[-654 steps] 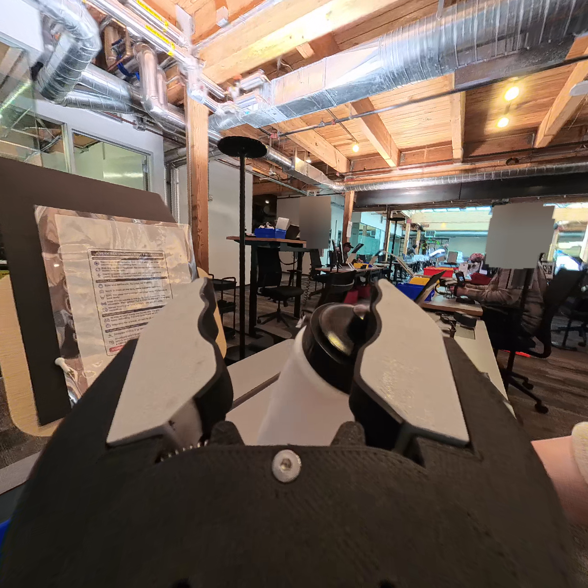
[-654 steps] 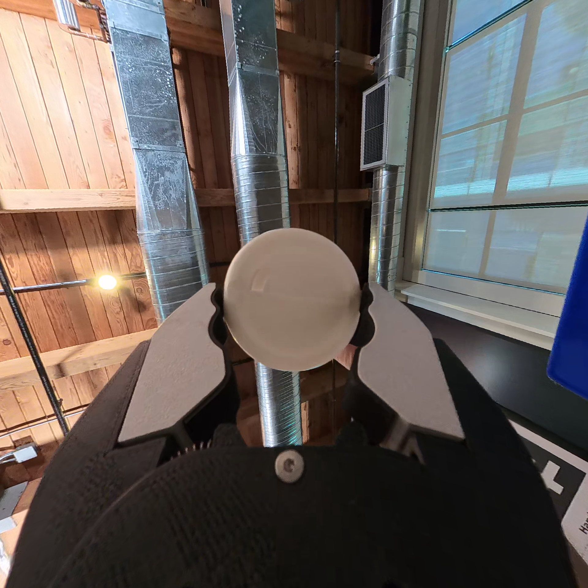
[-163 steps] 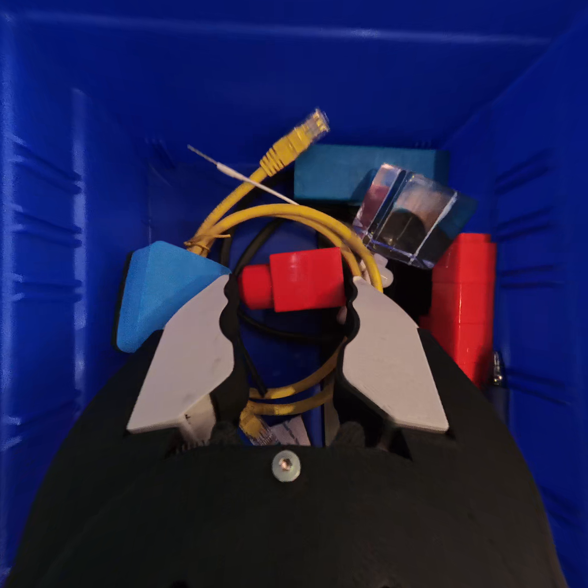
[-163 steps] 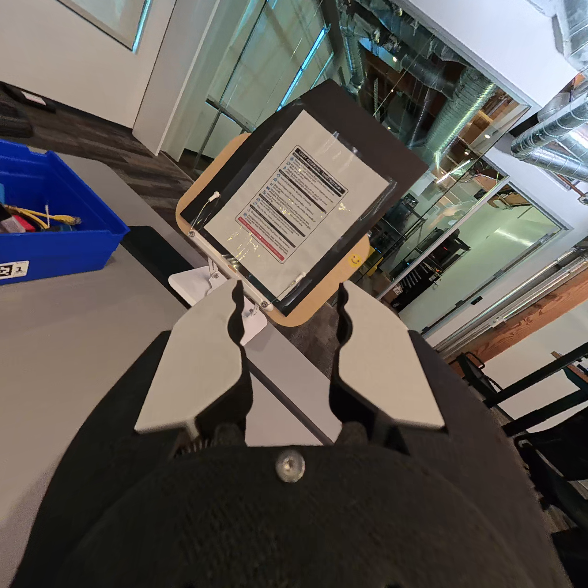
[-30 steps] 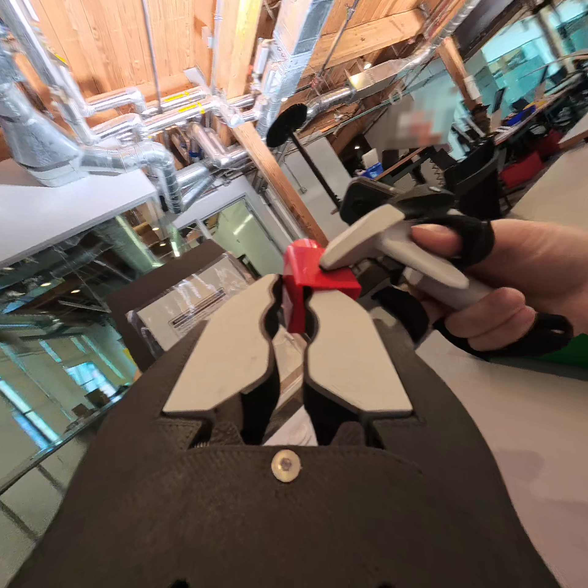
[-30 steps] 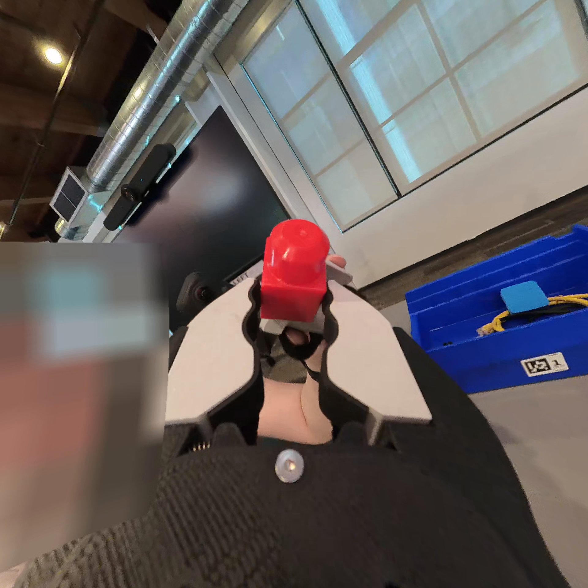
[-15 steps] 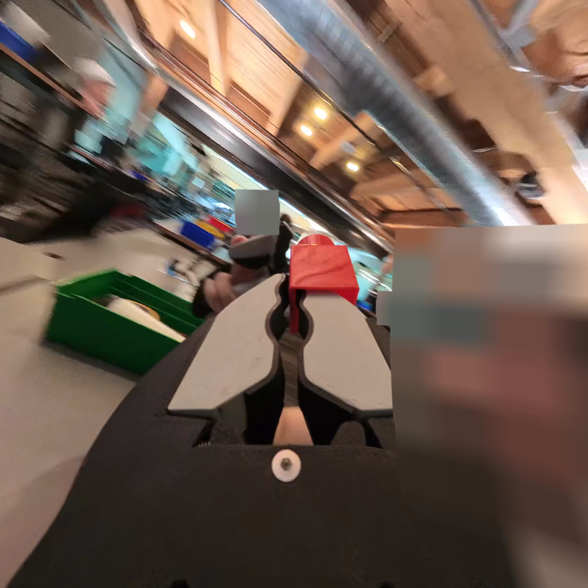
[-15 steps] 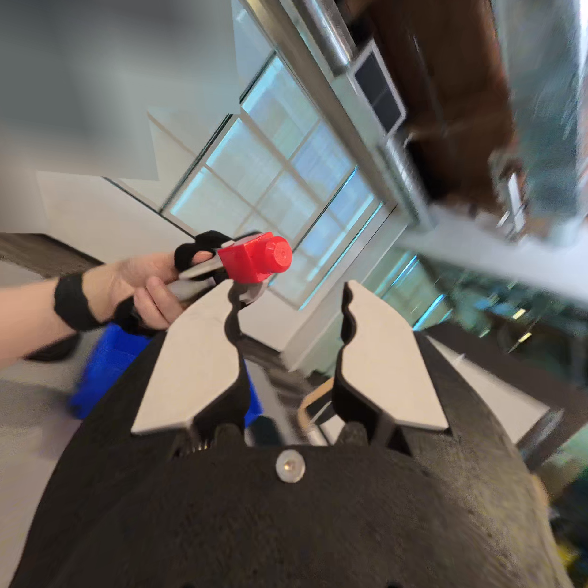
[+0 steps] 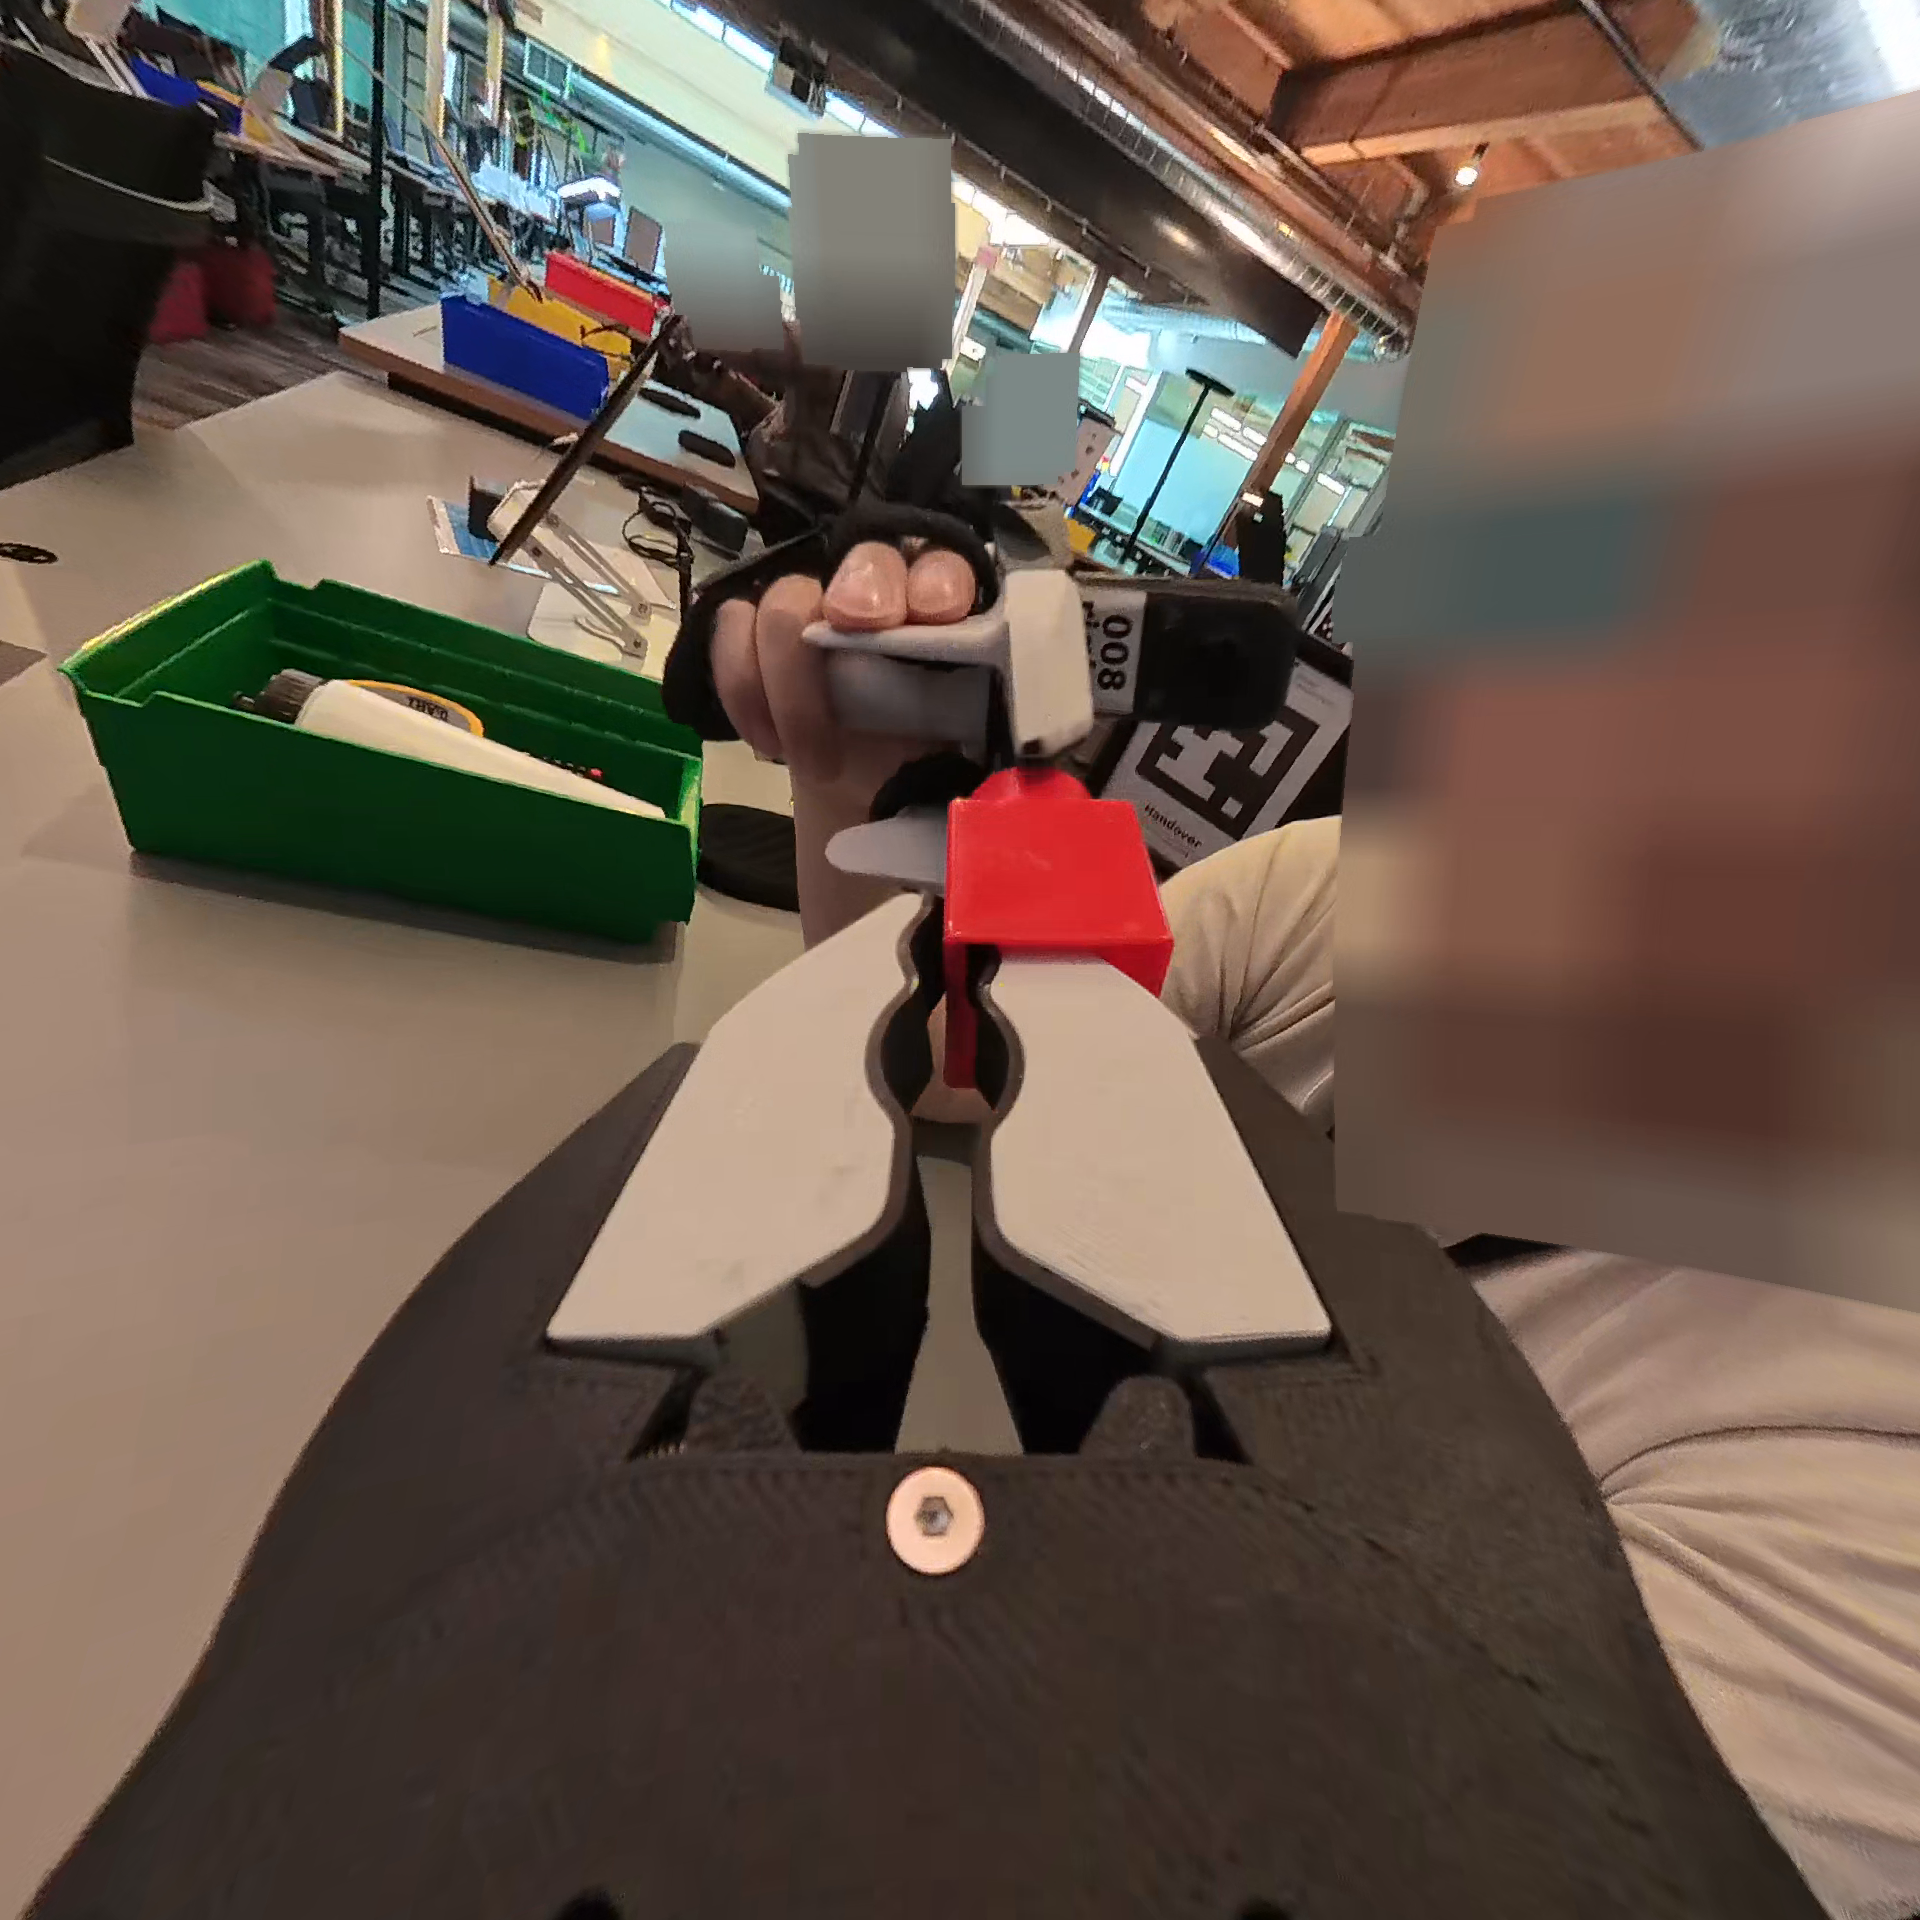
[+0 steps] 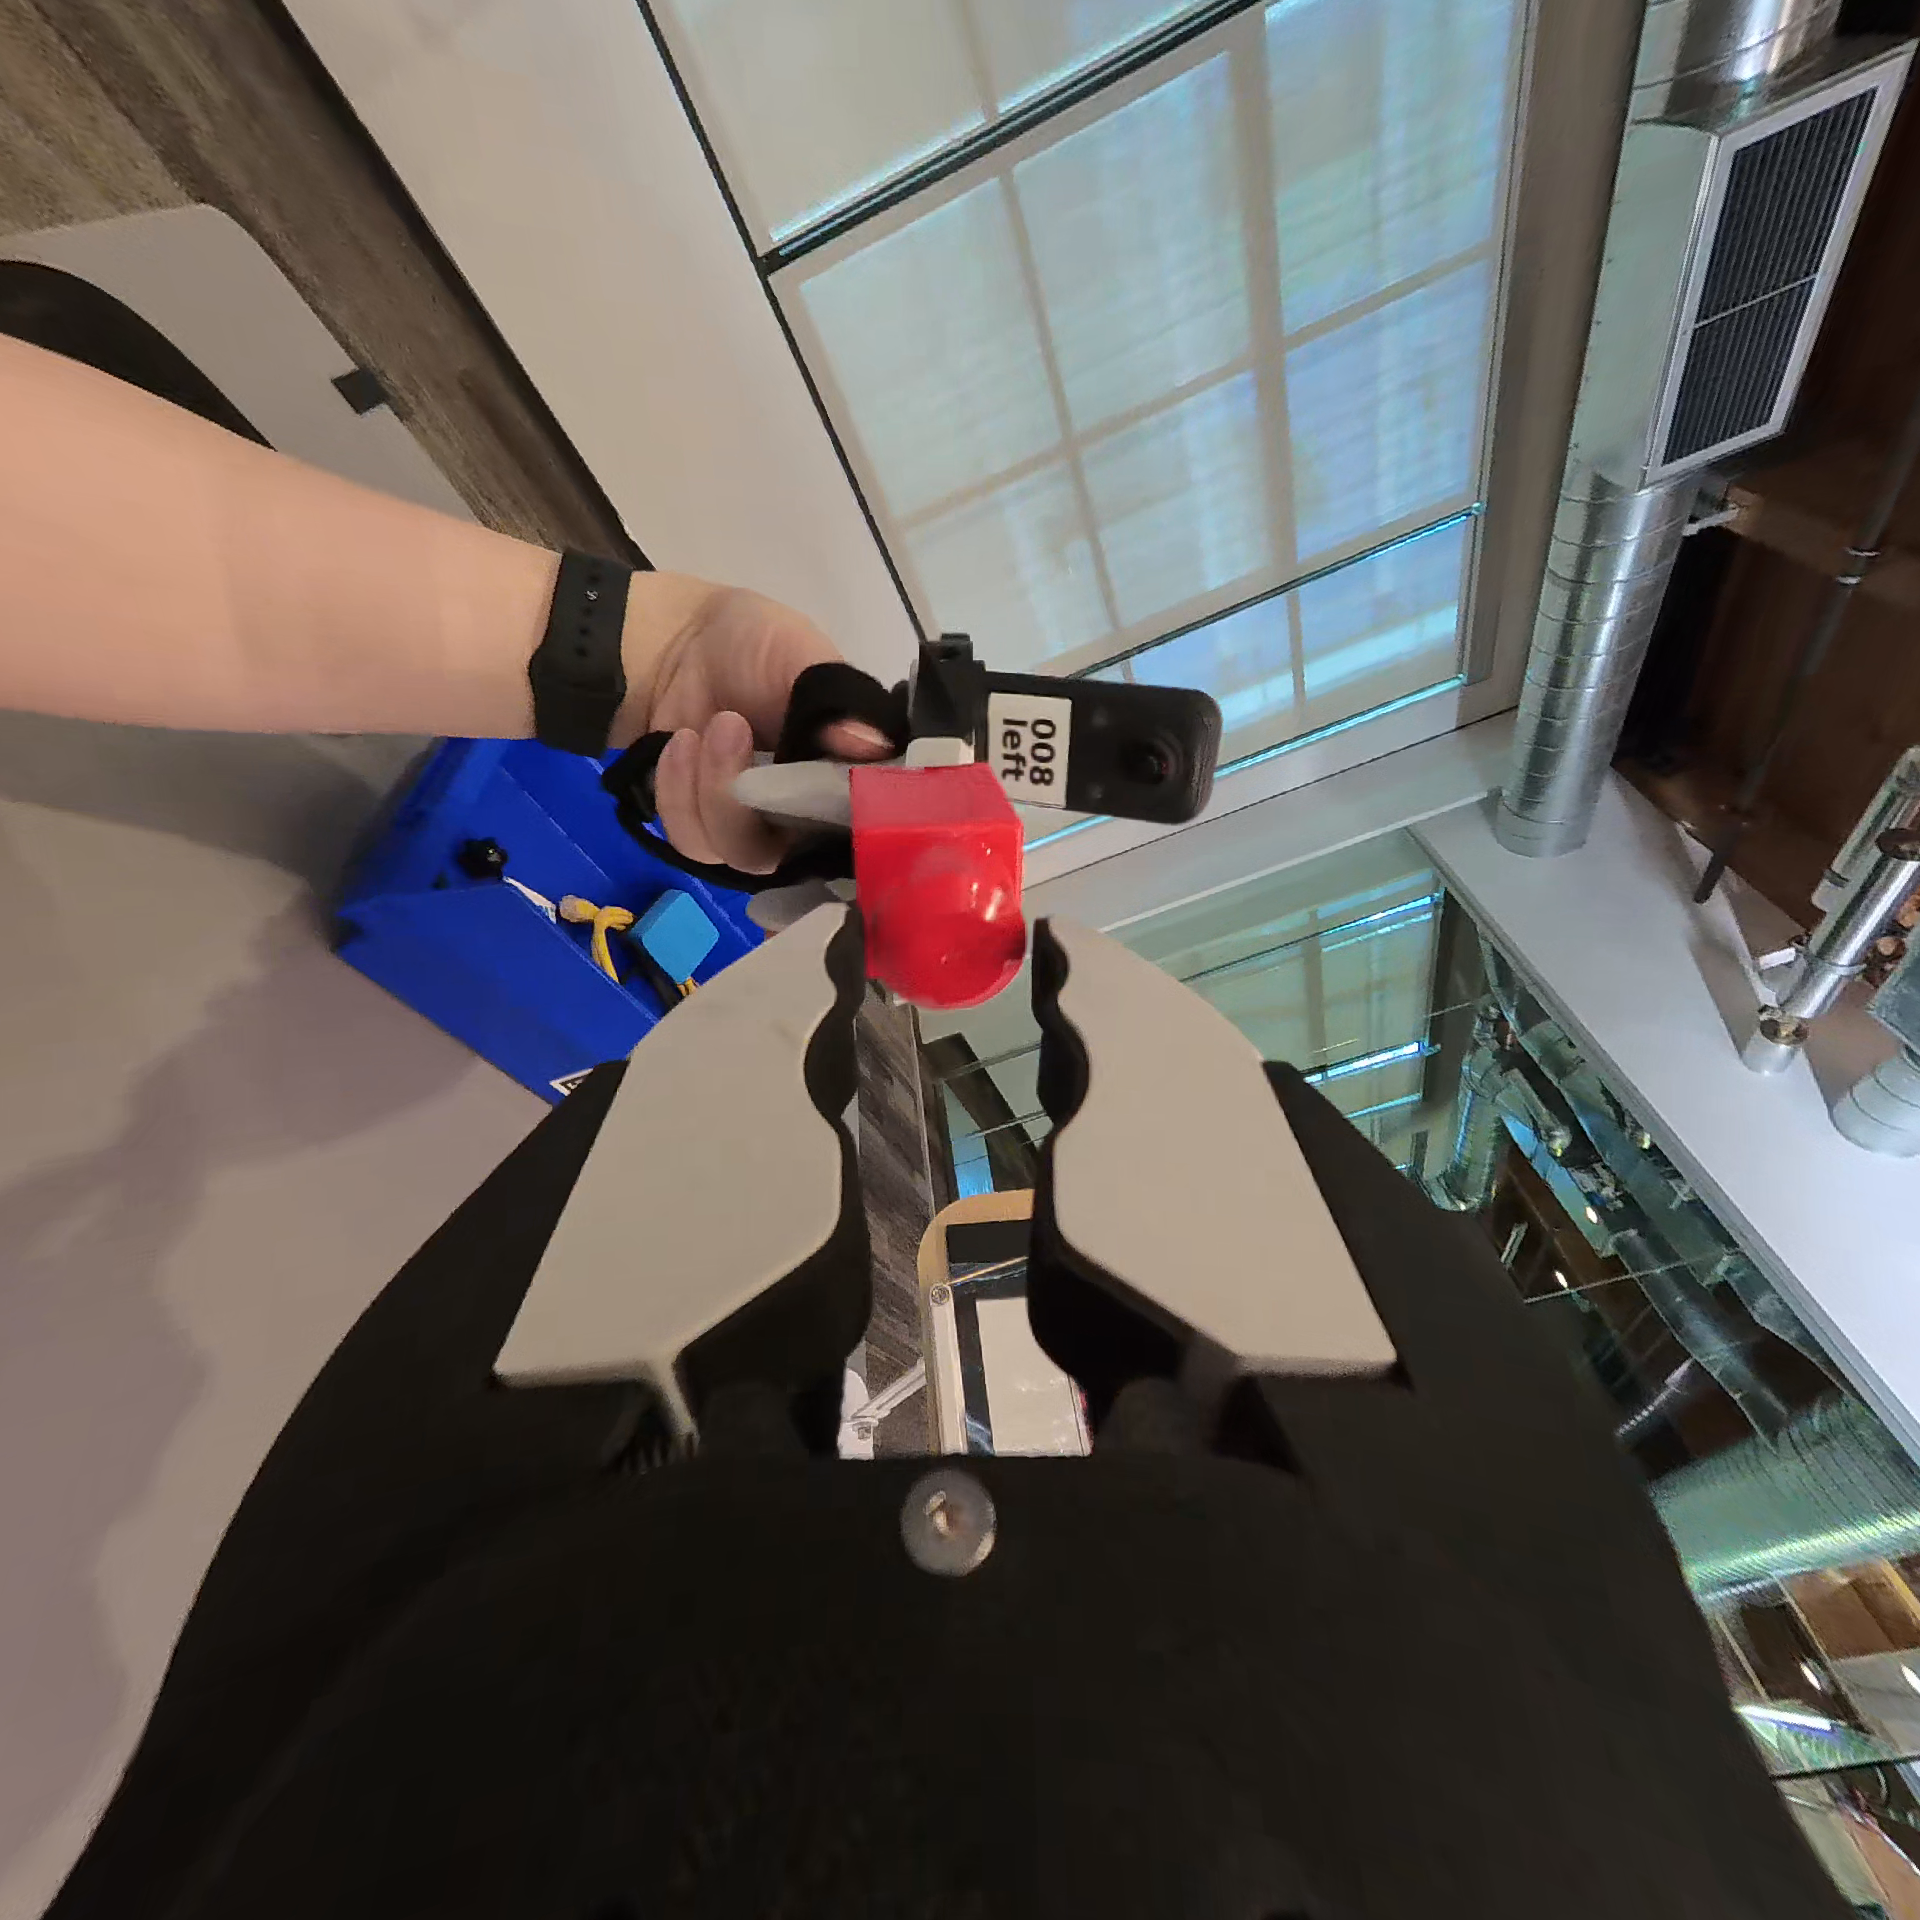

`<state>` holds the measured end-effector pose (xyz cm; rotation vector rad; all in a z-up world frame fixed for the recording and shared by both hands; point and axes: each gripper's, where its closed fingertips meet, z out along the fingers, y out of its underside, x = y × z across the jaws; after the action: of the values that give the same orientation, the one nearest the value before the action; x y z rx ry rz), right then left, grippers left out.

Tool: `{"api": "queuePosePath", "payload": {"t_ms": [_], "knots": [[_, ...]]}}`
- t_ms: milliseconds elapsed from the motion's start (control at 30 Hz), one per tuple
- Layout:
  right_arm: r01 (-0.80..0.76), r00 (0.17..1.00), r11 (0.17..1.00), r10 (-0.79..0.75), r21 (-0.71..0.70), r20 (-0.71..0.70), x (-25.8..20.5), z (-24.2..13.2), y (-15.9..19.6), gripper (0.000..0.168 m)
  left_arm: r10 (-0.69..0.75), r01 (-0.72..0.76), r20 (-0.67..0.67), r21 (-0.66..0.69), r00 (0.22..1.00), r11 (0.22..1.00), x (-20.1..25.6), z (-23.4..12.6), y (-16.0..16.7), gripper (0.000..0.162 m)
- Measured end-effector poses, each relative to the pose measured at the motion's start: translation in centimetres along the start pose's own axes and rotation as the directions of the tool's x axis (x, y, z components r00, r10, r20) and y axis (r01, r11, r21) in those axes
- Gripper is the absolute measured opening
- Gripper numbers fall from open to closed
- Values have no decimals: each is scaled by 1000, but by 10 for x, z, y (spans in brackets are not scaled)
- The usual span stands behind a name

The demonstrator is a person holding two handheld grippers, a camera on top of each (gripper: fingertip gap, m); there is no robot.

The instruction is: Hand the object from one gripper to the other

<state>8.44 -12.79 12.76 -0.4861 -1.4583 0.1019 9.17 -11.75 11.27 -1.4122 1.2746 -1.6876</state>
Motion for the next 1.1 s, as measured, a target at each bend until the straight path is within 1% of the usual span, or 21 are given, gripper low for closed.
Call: {"api": "queuePosePath", "payload": {"t_ms": [33, 133, 200, 233, 300, 333, 367, 400, 433, 500, 533, 600, 633, 700, 733, 767, 800, 867, 933, 1000, 1100], "knots": [[6, 1000, 1000, -6, -8, 5, -1, 1, 0, 31, 0, 0, 13, -9, 1000, 1000, -2, 1, 1, 2], [2, 1000, 999, -1, -33, 16, -2, 2, 3, 30, -2, 2, 23, -13, 1000, 1000, -5, 2, 2, 2], [-47, 999, 998, 47, -34, -9, 5, 1, 4, 30, 30, -31, 22, 28, 999, 999, -4, 0, -5, 5], [-73, 996, 997, 72, -14, -45, 12, 0, 3, 30, 40, -42, 28, 73, 999, 996, -3, -2, -13, 19], [-169, 979, 982, 177, 86, -104, 30, -7, -2, 30, 54, -70, 86, 193, 995, 979, -6, -11, -33, 53], [-249, 954, 956, 269, 157, -129, 41, -12, -4, 30, 74, -99, 100, 264, 992, 959, -3, -17, -44, 63], [-338, 911, 907, 383, 253, -155, 56, -19, -5, 30, 114, -143, 108, 319, 988, 937, 2, -23, -53, 65], [-421, 849, 826, 504, 375, -157, 71, -29, -7, 30, 163, -196, 124, 343, 979, 919, 7, -28, -57, 67], [-500, 780, 711, 618, 494, -101, 82, -40, -8, 30, 199, -241, 149, 359, 969, 902, 11, -32, -60, 69], [-621, 600, 419, 798, 662, 59, 104, -61, 1, 29, 245, -309, 207, 379, 947, 873, 15, -37, -65, 72], [-648, 495, 239, 854, 723, 161, 114, -71, 9, 29, 259, -339, 244, 389, 935, 857, 15, -39, -69, 72], [-621, 317, -145, 852, 770, 416, 126, -91, 27, 29, 273, -412, 361, 396, 891, 820, 8, -42, -79, 72], [-563, 266, -315, 806, 764, 528, 129, -101, 39, 30, 286, -457, 421, 393, 861, 798, 5, -43, -83, 72], [-383, 233, -589, 684, 712, 691, 126, -118, 67, 29, 299, -520, 498, 396, 814, 757, 2, -38, -91, 71], [-286, 219, -687, 632, 668, 743, 120, -120, 85, 33, 291, -527, 515, 402, 806, 749, 0, -33, -94, 71], [-212, 185, -753, 595, 623, 782, 112, -114, 102, 29, 278, -527, 526, 410, 804, 745, -2, -27, -96, 70], [-173, 145, -792, 568, 586, 810, 103, -103, 115, 30, 267, -526, 539, 410, 799, 745, -6, -20, -97, 69], [-171, 87, -809, 555, 562, 827, 85, -75, 124, 30, 240, -529, 595, 374, 767, 762, -21, -8, -95, 69], [-210, 50, -820, 535, 533, 843, 71, -52, 121, 30, 245, -538, 666, 276, 705, 797, -41, 1, -88, 73], [-251, 28, -877, 417, 410, 908, 63, -36, 115, 29, 288, -540, 696, 168, 658, 825, -56, 8, -78, 76], [-309, -17, -940, 159, 146, 987, 57, -21, 105, 29, 342, -543, 670, 108, 658, 833, -60, 11, -70, 80]]}}
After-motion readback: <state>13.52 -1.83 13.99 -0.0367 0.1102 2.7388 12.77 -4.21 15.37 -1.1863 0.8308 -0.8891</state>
